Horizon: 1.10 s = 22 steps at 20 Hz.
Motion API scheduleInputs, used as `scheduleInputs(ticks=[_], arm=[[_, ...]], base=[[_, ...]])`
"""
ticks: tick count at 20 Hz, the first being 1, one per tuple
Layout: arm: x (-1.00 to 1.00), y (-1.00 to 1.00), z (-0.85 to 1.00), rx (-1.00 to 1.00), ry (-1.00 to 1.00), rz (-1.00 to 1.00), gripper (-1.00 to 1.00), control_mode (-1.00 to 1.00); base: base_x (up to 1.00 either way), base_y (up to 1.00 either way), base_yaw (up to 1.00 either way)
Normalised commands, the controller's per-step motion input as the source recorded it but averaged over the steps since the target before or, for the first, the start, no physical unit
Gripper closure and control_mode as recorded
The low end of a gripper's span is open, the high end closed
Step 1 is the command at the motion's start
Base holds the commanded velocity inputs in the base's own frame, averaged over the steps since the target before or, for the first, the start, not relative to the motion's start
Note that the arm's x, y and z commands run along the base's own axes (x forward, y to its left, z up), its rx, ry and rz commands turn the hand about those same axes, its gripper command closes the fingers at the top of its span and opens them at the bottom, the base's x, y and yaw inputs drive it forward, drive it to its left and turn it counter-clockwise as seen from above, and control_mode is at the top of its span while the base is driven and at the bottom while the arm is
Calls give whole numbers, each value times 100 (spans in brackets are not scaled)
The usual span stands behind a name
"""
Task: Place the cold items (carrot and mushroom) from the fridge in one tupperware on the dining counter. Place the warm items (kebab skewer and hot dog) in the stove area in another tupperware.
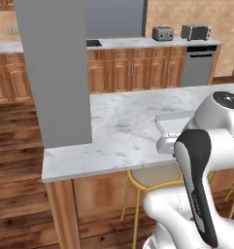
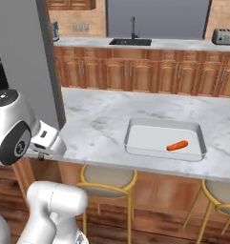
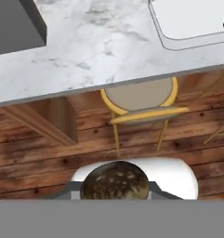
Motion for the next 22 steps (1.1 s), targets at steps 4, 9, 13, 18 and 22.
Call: scheduleInputs(ticks=[4,9,13,18,22], arm=[[0,0,0,0,0,0,100,100],[0,0,0,0,0,0,100,100],[0,0,0,0,0,0,100,100],[0,0,0,0,0,0,100,100],[0,0,0,0,0,0,100,100]], base=[[-77,-85,26],[-13,-65,-10],[41,-32,-35],[80,-22,-35],[90,2,-9]])
